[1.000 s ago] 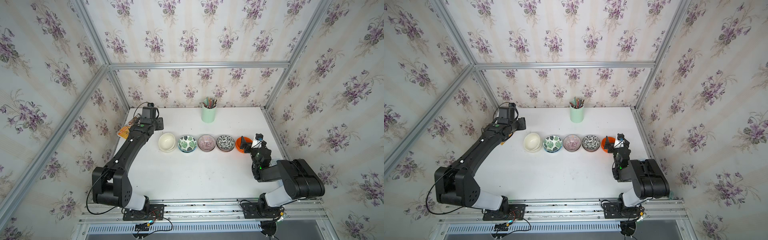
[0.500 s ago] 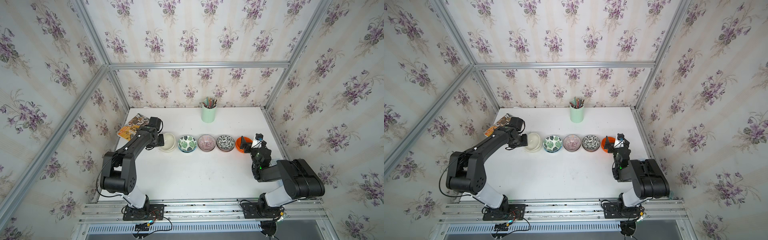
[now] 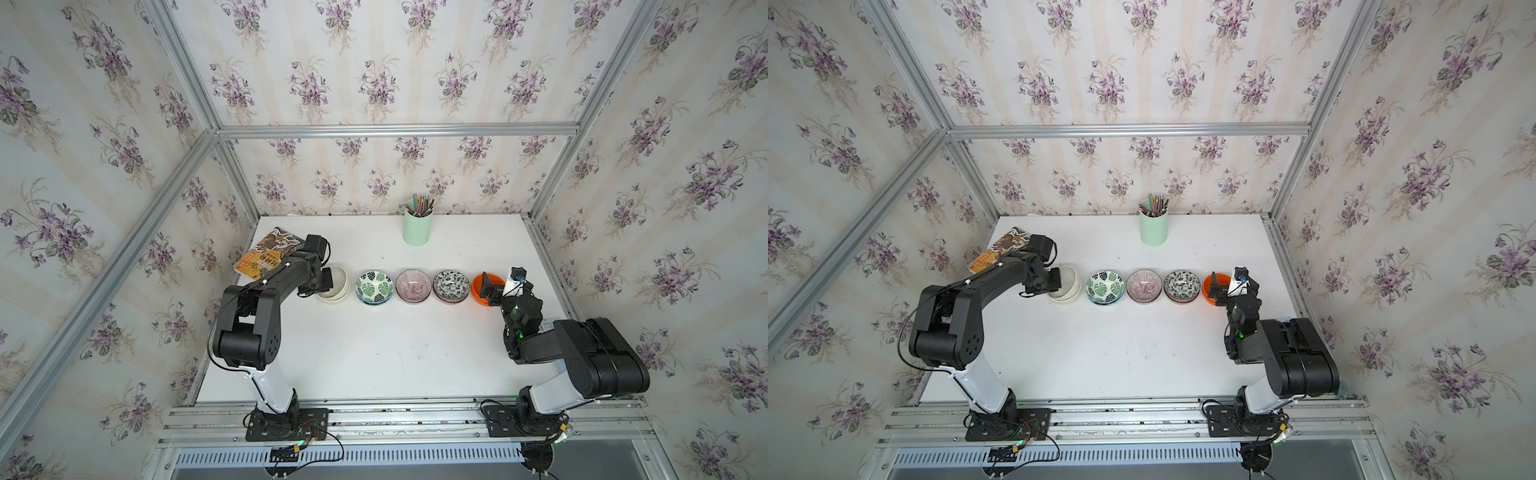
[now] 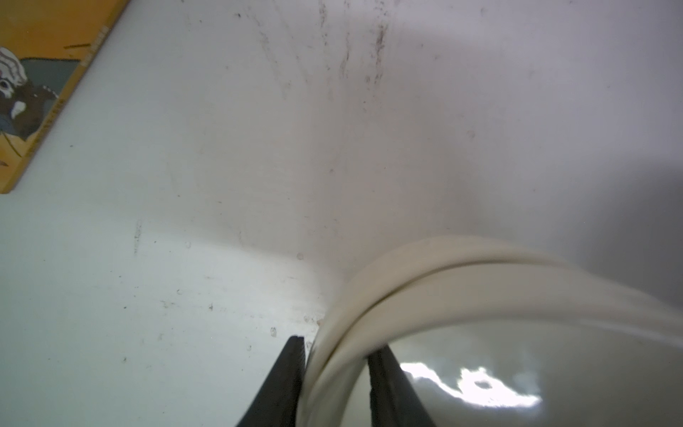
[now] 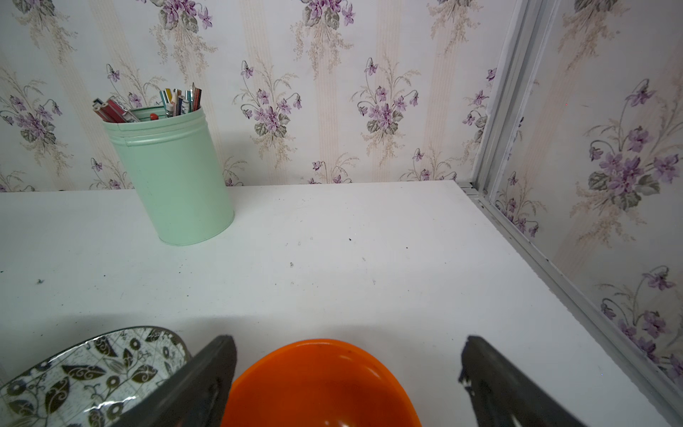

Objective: Stack the bowls
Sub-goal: Adjust the bowl at the center of the board.

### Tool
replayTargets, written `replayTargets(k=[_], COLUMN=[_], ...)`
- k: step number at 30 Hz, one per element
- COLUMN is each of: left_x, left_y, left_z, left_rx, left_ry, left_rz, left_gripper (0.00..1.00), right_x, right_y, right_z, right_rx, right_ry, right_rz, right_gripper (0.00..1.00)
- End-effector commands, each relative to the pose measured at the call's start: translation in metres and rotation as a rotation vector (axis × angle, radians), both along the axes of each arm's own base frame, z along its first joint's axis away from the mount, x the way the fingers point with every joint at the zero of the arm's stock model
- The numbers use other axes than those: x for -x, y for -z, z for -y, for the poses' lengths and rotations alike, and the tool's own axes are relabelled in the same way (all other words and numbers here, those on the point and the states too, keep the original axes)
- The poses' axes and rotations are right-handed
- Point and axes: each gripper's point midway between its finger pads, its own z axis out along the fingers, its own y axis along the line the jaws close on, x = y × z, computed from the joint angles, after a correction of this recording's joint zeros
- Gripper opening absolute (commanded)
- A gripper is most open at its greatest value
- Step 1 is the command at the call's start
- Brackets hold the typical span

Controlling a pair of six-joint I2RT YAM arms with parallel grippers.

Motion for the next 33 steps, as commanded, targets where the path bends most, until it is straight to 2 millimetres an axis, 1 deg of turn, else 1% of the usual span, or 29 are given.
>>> replayTargets(k=[1,5,10,15,20,28,30,33], left_x=[-0.008,-0.014,-0.014,-0.004,0.007,0.028,0.032,0.033], left_y=[-0.002,-0.002,0.000,0.000,0.001,-0.007,-0.005,-0.003], left_z=[0.003,0.008,0.012,0.009,0.010,0.005,0.005,0.004], left_rx=[0.025,0.054,0.077,0.053,0.062,0.053,0.056,0.053], left_ry=[-0.018,-0.021,-0.019,-0.008,0.000,0.003,0.000,-0.003], left_rz=[0.028,0.042,0.034,0.003,-0.027,-0.037,-0.043,-0.040], left_gripper=[0.29,0.23,0.22,0.21,0.14,0.13,0.14,0.14], right_x=[-0.002,-0.002,-0.001,-0.002,-0.001,-0.001,-0.001,-0.001], right_y=[-0.004,-0.004,-0.003,-0.003,-0.004,-0.003,-0.004,-0.004], right_z=[0.001,0.001,0.001,0.001,0.001,0.001,0.001,0.001], right_rx=[-0.006,-0.005,-0.005,-0.005,-0.005,-0.006,-0.005,-0.005], right_ry=[0.008,0.008,0.007,0.008,0.008,0.007,0.008,0.008], right_rz=[0.014,0.014,0.013,0.013,0.013,0.013,0.014,0.014], right_gripper=[1.00,1.00,1.00,1.00,1.00,1.00,1.00,1.00])
